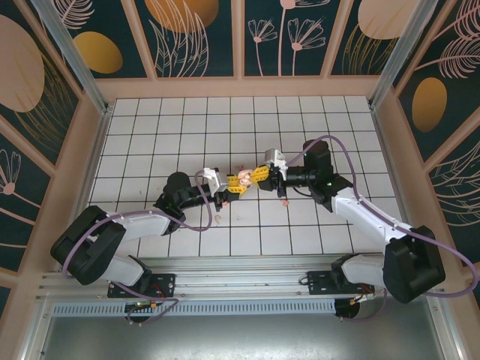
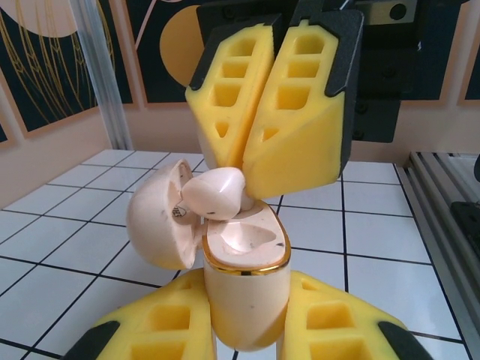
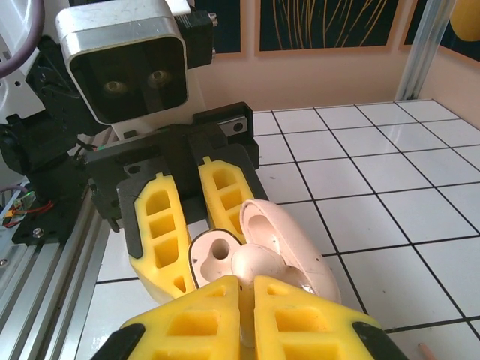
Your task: Insert wireless bluetooth earbuds into charging case
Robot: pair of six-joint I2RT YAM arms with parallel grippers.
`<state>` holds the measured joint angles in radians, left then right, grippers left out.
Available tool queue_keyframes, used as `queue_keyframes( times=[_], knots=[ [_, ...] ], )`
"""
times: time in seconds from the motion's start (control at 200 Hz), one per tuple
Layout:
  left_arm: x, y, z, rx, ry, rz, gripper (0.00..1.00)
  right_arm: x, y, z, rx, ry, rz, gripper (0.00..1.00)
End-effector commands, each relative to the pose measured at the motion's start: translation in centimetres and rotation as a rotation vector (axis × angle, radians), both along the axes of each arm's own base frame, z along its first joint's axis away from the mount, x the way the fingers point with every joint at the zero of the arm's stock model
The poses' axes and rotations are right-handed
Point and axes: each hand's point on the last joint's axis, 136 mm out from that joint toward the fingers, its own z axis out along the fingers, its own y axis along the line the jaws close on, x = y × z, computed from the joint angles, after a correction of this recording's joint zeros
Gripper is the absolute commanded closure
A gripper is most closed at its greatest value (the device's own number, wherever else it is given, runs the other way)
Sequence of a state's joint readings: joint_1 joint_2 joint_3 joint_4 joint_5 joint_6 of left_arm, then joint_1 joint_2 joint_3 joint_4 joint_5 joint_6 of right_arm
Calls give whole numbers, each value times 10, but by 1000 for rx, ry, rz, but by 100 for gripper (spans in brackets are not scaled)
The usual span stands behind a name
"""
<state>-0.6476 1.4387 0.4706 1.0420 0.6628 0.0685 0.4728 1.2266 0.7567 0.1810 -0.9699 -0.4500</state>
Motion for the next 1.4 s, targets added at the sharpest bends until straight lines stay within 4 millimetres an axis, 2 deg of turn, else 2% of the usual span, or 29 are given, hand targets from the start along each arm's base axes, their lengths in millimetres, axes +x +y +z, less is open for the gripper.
queue_keyframes(
  times=[0.0, 0.275, 0.455, 0.666, 0.851, 1.026, 1.281, 1.396],
  knots=[
    [1, 1, 13, -20, -50, 17, 84, -6, -3, 19, 48, -29, 10, 89],
    [10, 3, 5, 5, -25, 69, 85, -5, -10, 23, 69, 7, -41, 90],
    [17, 6, -4, 34, -3, 115, 85, 6, -19, 14, 72, 84, -162, 90],
    [22, 12, -13, 57, 25, 168, 85, 38, -40, -23, 38, 293, -441, 90],
    [26, 18, -21, 78, 46, 210, 85, 50, -56, -53, 28, 435, -610, 90],
    [26, 22, -23, 82, 55, 232, 85, 52, -67, -87, 1, 568, -719, 91],
    [26, 24, -23, 82, 58, 243, 85, 56, -86, -128, -50, 719, -895, 92],
    [26, 24, -23, 78, 60, 245, 85, 59, -89, -145, -94, 771, -937, 92]
  ],
)
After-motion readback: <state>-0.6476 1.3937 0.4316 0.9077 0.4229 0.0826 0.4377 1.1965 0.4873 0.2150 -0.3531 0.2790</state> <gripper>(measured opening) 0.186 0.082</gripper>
